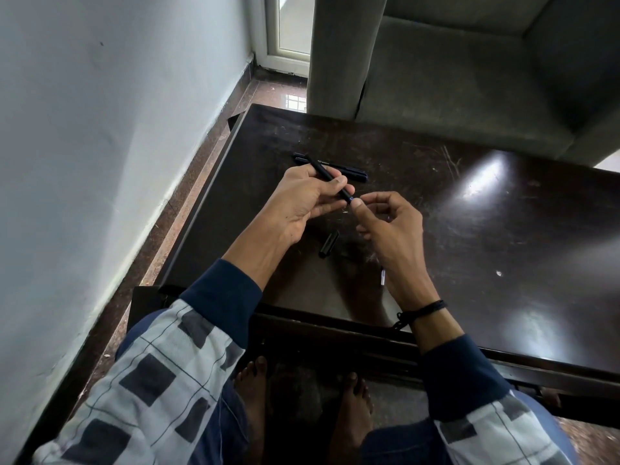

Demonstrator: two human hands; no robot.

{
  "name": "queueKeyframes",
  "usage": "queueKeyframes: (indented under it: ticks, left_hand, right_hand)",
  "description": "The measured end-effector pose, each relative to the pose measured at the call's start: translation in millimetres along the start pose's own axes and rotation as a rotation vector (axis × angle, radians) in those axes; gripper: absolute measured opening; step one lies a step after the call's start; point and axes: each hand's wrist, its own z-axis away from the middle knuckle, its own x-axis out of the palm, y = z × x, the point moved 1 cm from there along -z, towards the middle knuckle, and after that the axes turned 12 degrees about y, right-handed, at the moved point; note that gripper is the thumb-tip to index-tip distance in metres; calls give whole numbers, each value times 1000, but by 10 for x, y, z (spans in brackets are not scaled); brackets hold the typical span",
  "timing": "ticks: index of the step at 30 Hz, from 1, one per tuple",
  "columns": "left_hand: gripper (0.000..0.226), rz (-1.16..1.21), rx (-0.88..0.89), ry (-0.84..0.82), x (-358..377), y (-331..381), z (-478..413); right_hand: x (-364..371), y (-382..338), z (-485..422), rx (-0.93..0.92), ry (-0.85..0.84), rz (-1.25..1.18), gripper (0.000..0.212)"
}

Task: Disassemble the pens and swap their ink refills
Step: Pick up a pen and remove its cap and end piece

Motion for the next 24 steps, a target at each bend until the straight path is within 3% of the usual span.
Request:
queueKeyframes:
  ticks: [7,14,24]
  left_hand:
    - [16,-21,-7,8,4,2,8]
    - [17,-10,-8,3,8,4,15]
    - [14,-18,-10,1,6,5,13]
  right_hand:
    - [-2,-6,-6,-1,10,24,3]
    - [-19,22,-7,-33,-4,20,17]
    - [-13,-5,-8,-2,14,38,3]
